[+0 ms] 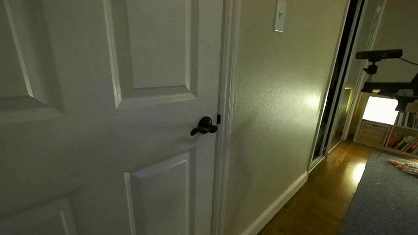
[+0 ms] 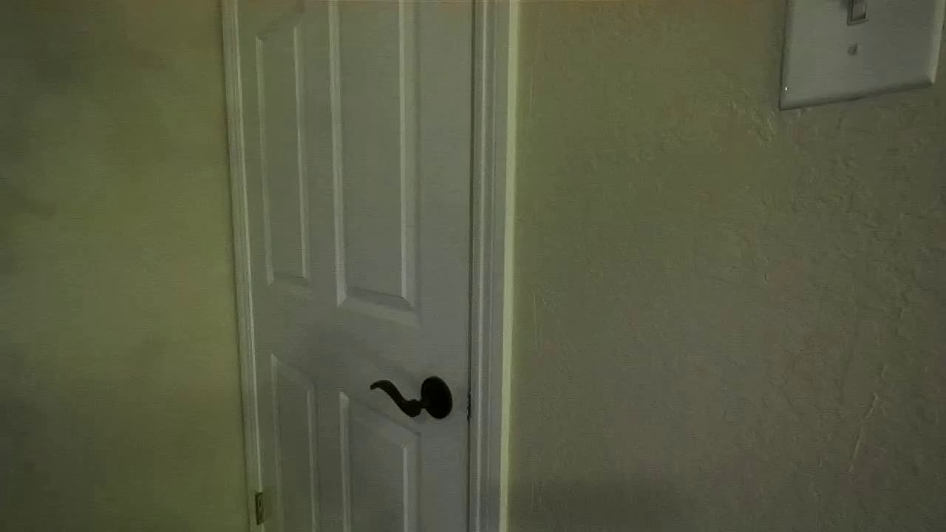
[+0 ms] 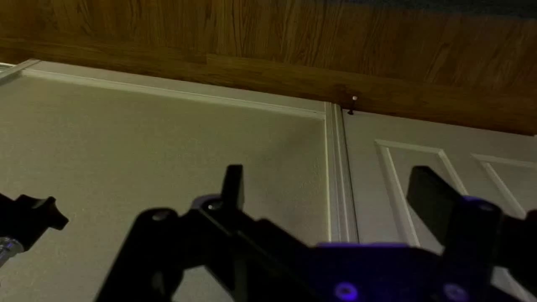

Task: Open the door

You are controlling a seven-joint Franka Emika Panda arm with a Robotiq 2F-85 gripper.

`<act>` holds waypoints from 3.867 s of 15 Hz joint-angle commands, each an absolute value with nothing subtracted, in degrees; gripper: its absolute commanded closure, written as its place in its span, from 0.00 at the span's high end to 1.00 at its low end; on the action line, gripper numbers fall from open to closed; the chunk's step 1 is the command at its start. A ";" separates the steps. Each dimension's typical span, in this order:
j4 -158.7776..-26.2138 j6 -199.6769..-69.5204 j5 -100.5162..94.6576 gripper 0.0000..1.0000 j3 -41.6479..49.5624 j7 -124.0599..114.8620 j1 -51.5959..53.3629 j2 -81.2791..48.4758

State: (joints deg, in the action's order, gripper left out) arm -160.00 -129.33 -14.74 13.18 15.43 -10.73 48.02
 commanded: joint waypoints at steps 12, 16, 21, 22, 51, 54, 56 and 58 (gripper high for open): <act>-158.24 -129.93 -11.93 1.00 11.87 14.91 -7.53 42.93; -153.45 -130.01 -9.19 1.00 7.33 9.68 -5.00 34.17; -142.65 -130.79 -2.87 1.00 2.23 0.86 -2.45 19.82; -139.91 -130.90 -2.06 1.00 1.33 -1.09 -2.23 16.93; -110.32 -142.87 6.70 1.00 -2.66 -40.24 6.60 -19.15; -105.13 -147.01 7.99 1.00 -1.72 -47.80 8.66 -24.48; -101.92 -149.53 7.88 1.00 -0.67 -52.56 9.89 -27.62; -99.22 -151.93 7.23 1.00 0.79 -56.89 11.05 -30.24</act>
State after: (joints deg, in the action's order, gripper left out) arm -103.55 -148.83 6.63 -2.05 -50.72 8.53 -26.45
